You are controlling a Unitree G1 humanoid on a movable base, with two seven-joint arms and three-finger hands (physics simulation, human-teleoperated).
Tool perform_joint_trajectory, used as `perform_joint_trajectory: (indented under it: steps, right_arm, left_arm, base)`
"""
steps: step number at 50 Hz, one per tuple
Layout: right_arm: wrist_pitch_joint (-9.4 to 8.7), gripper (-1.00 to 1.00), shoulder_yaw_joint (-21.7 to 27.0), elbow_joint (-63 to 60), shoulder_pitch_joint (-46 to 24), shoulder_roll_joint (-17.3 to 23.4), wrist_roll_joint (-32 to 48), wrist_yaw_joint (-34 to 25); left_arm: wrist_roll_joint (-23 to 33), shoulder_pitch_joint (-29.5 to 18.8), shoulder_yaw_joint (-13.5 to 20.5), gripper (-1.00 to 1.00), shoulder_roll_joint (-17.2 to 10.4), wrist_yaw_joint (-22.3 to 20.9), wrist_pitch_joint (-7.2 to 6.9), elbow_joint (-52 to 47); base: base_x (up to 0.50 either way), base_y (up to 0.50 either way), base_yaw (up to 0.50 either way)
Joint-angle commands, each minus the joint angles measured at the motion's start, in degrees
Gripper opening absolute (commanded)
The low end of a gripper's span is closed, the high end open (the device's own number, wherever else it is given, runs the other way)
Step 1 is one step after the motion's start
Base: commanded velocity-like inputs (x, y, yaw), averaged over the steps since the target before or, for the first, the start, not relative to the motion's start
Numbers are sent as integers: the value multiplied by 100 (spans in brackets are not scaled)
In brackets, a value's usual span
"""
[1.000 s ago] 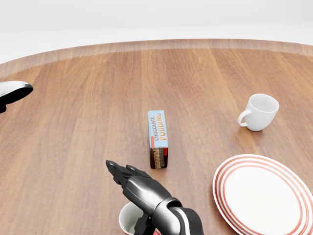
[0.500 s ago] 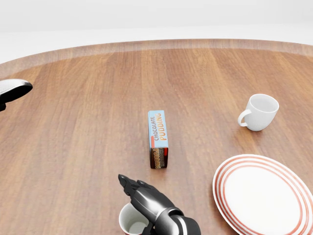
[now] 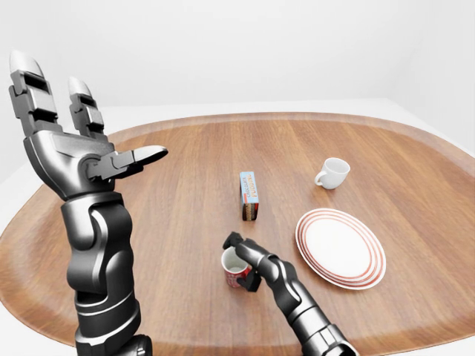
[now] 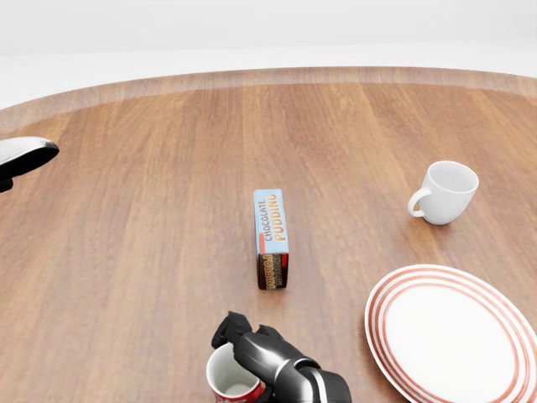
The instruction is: Pick up the red mug and put it on the plate
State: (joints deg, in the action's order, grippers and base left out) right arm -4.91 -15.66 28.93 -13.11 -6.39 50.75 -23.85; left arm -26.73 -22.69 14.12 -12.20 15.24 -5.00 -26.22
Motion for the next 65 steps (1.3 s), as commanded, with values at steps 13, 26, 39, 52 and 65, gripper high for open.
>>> perform_joint_trajectory:
  steps: [13,26,39,52,65]
  right_arm:
    - [-9,-100,-50,-2279,582,203,390,-517]
    - [-9,-100,180,-4033,785,461,825,-1557]
    - [-9,-100,742,-4687,1274,837,711,-1615]
    - [-9,-100,1657,-5001,995,1249,608,-1615]
    - [-9,-100,2479,-4392,576,1808,159,-1615]
  left_arm:
    - [26,35,3,100,12,-29,0,24]
    - [21,28,33,100,-14,-25,0,35]
    - [19,29,42,100,-27,-16,0,28]
    - [30,36,34,100,-21,-11,0,18]
    - [5,-19,59,100,-67,-2,0,45]
  base:
    - [0,0,0]
    - [0,0,0]
    - [0,0,0]
    - [0,0,0]
    - [0,0,0]
